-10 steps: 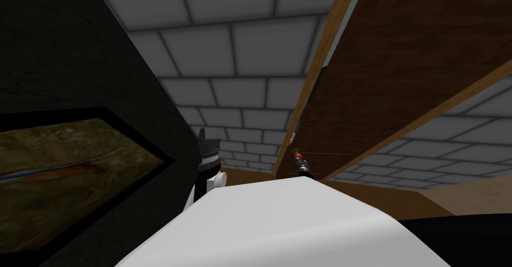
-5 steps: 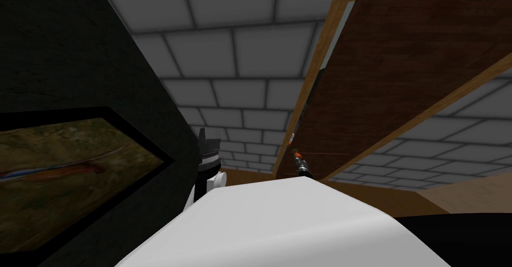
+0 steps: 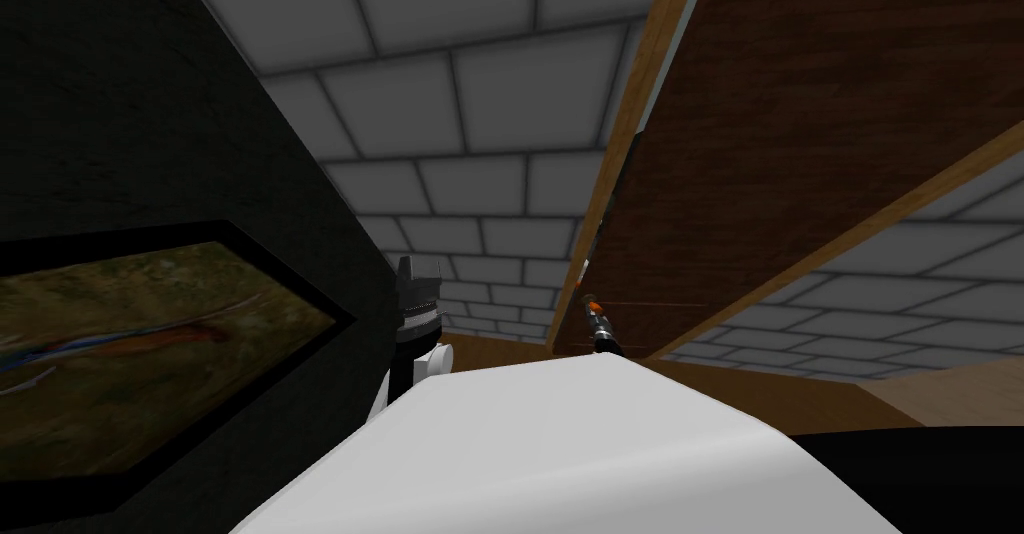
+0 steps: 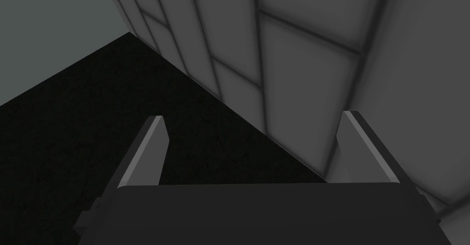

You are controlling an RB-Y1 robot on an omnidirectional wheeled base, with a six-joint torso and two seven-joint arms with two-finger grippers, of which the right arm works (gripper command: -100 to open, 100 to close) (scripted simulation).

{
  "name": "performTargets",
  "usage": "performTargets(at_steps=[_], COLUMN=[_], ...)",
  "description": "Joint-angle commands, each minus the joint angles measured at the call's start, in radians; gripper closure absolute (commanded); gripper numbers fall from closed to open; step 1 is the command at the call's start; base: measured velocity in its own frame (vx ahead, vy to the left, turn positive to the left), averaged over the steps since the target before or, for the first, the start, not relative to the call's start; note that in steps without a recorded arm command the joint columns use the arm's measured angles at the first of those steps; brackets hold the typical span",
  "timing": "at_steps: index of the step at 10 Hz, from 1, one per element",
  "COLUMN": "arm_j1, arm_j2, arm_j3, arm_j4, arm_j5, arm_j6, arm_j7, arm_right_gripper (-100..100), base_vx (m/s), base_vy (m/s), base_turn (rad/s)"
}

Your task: Pull the door open

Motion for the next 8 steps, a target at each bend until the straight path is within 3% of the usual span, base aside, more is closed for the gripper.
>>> performTargets(at_steps=[1,6,8], arm_j1=[0.015,0.021,0.021], arm_j2=[-0.010,-0.021,-0.021], arm_j3=[-0.009,0.016,0.016], arm_j4=[0.013,0.010,0.010], arm_j5=[-0.015,-0.056,-0.056], arm_j6=[0.002,-0.013,-0.013], arm_j7=[-0.036,-0.169,-0.176], arm_right_gripper=[100,100,100], base_vx=[-0.038,-0.035,-0.033], base_vy=[-0.029,-0.022,-0.021], base_turn=[0.059,0.078,0.019])
